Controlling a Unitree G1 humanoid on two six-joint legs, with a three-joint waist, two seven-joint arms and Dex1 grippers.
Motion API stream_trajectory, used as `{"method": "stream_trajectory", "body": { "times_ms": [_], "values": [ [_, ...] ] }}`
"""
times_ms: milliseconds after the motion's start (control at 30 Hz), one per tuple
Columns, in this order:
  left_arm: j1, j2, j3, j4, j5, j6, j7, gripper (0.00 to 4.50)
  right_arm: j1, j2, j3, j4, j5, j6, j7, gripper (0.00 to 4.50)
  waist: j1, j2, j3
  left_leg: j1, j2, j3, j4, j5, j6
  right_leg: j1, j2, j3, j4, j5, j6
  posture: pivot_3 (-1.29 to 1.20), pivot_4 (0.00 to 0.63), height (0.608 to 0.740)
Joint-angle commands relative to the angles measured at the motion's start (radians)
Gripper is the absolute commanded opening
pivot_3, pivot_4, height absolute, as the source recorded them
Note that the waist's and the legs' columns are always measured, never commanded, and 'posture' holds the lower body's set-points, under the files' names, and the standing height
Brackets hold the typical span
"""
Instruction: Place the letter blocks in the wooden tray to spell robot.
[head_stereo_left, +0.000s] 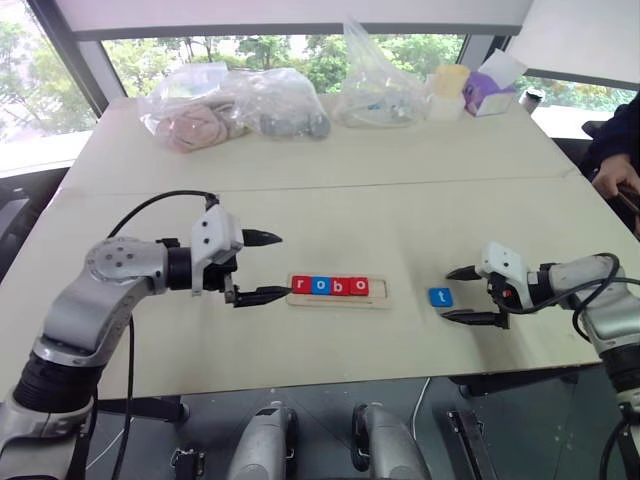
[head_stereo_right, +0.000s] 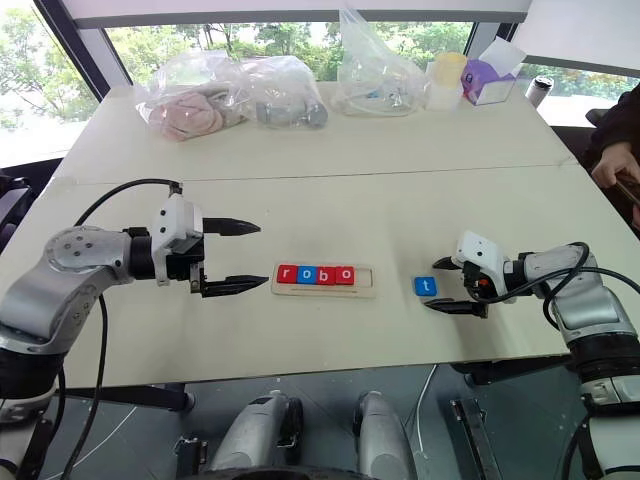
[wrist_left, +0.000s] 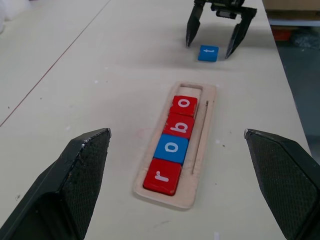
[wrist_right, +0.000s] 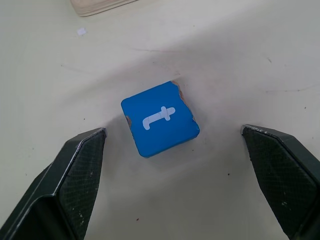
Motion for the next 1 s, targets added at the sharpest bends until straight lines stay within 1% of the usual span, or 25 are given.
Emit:
{"method": "stream_trajectory", "body": {
  "times_ms": [33, 100, 167, 267, 300, 433, 533, 700, 800, 1000],
  "values": [
    [-0.009, 0.007, 0.025, -0.014, -0.013, -0.023, -0.009, 4.50, -0.014, 0.017, 0.005, 0.003, -0.007, -0.008, 0.000, 4.44, 0.000, 0.000, 0.000, 0.000, 0.000, 0.000, 0.000, 0.000, 0.000, 0.000, 0.000, 0.000, 0.000, 0.000, 0.000, 0.00, 0.150, 0.725],
    [-0.014, 0.003, 0.022, -0.008, -0.009, -0.026, -0.007, 4.50, -0.015, 0.021, 0.004, -0.008, -0.005, -0.001, 0.000, 3.90, -0.001, 0.000, 0.000, 0.000, 0.000, 0.000, 0.000, 0.000, 0.000, 0.000, 0.000, 0.000, 0.000, 0.000, 0.000, 0.00, 0.150, 0.725],
    [-0.016, 0.001, 0.021, -0.007, -0.008, -0.027, -0.003, 4.50, -0.014, 0.024, 0.002, -0.017, -0.003, 0.003, 0.001, 3.16, -0.001, 0.000, 0.000, 0.000, 0.000, 0.000, 0.000, 0.000, 0.000, 0.000, 0.000, 0.000, 0.000, 0.000, 0.000, 0.00, 0.150, 0.725],
    [-0.016, -0.001, 0.021, -0.007, -0.006, -0.029, 0.000, 4.50, -0.011, 0.030, 0.001, -0.031, 0.001, 0.007, 0.002, 1.49, 0.000, 0.000, 0.000, 0.000, 0.000, 0.000, 0.000, 0.000, 0.000, 0.000, 0.000, 0.000, 0.000, 0.000, 0.000, 0.00, 0.150, 0.725],
    [-0.015, -0.001, 0.022, -0.007, -0.006, -0.030, 0.001, 4.50, -0.010, 0.031, 0.001, -0.035, 0.001, 0.008, 0.002, 1.11, 0.000, 0.000, 0.000, 0.000, 0.000, 0.000, 0.000, 0.000, 0.000, 0.000, 0.000, 0.000, 0.000, 0.000, 0.000, 0.00, 0.150, 0.725],
    [-0.013, 0.000, 0.022, -0.007, -0.006, -0.031, 0.006, 4.50, -0.013, 0.040, -0.004, -0.079, 0.008, 0.018, -0.004, 1.11, 0.000, 0.000, 0.000, 0.000, 0.000, 0.000, 0.000, 0.000, 0.000, 0.000, 0.000, 0.000, 0.000, 0.000, 0.000, 0.00, 0.150, 0.725],
    [-0.010, -0.001, 0.022, -0.012, -0.007, -0.029, 0.012, 4.50, -0.052, 0.060, 0.002, -0.142, 0.015, 0.044, -0.012, 1.11, -0.001, 0.000, 0.000, 0.000, 0.000, 0.000, 0.000, 0.000, 0.000, 0.000, 0.000, 0.000, 0.000, 0.000, 0.000, 0.00, 0.150, 0.725],
    [-0.007, -0.003, 0.020, -0.023, -0.010, -0.025, 0.021, 4.50, -0.106, 0.105, 0.061, -0.221, -0.002, 0.086, -0.008, 1.11, 0.001, 0.000, 0.000, 0.000, 0.000, 0.000, 0.000, 0.000, 0.000, -0.001, 0.000, 0.000, 0.001, 0.000, 0.000, 0.00, 0.150, 0.725],
    [-0.013, -0.007, 0.019, -0.028, -0.012, -0.021, 0.030, 4.50, -0.138, 0.145, 0.101, -0.215, -0.018, 0.103, -0.021, 1.11, 0.003, 0.000, 0.000, 0.000, 0.000, 0.000, 0.000, 0.000, 0.000, 0.000, 0.000, 0.000, 0.001, 0.000, 0.000, 0.00, 0.150, 0.725],
    [-0.003, -0.003, 0.026, -0.045, -0.018, -0.012, 0.046, 4.50, -0.173, 0.176, 0.152, -0.170, -0.051, 0.088, -0.026, 1.11, 0.001, 0.000, 0.000, 0.000, -0.001, 0.000, 0.000, 0.000, 0.000, 0.000, -0.001, 0.000, 0.000, 0.000, 0.000, 0.00, 0.150, 0.725]
  ]
}}
